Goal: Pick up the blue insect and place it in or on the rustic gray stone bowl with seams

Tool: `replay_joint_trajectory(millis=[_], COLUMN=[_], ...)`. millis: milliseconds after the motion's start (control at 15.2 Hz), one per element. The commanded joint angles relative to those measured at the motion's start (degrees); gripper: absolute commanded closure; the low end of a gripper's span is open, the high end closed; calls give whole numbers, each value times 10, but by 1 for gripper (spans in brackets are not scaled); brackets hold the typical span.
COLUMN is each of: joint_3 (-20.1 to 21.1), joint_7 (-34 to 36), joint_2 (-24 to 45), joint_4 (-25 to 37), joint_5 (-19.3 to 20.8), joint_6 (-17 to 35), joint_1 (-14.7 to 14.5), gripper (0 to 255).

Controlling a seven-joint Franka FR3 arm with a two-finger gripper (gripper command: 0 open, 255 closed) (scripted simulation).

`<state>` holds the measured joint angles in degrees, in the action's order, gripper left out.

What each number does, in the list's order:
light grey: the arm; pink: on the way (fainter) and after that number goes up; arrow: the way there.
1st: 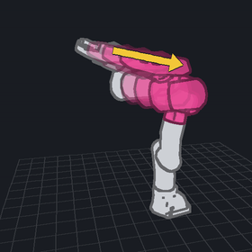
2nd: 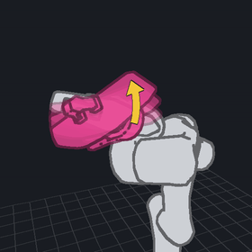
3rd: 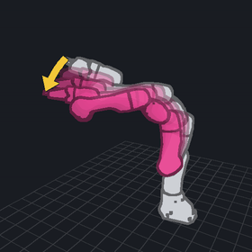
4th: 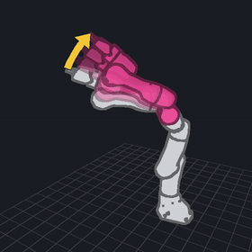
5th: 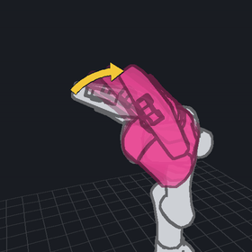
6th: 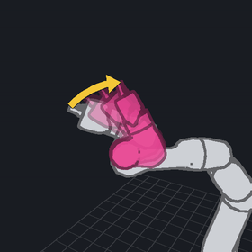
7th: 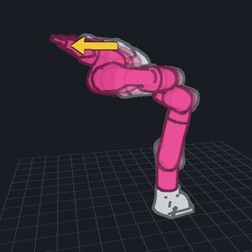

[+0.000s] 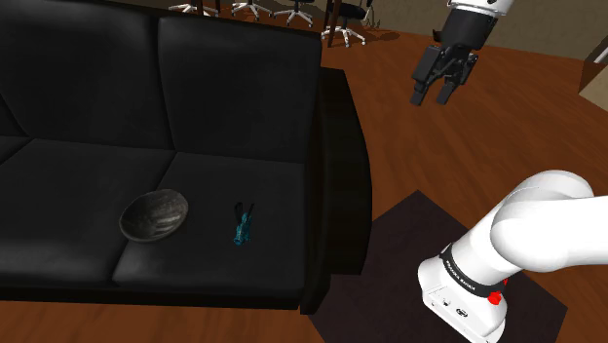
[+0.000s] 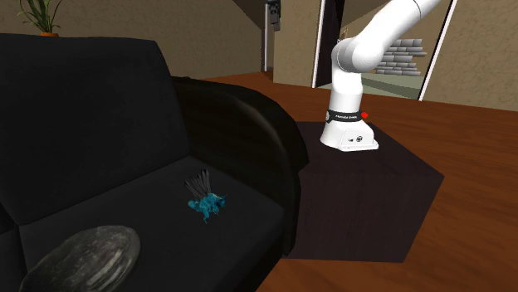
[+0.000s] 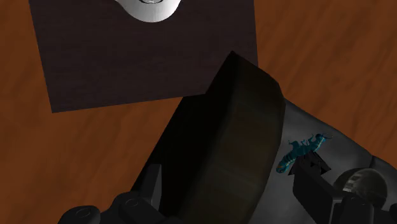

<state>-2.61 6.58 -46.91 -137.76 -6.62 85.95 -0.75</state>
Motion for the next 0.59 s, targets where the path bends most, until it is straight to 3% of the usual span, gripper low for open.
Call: replay_joint_trajectory(millis=[0, 528], joint_3=[0, 87], joint_7=[0, 67], joint_2=[0, 2], joint_4=[0, -113], joint_5=[0, -61], joint_6=[0, 164], joint_1=[0, -30], gripper=[0, 0])
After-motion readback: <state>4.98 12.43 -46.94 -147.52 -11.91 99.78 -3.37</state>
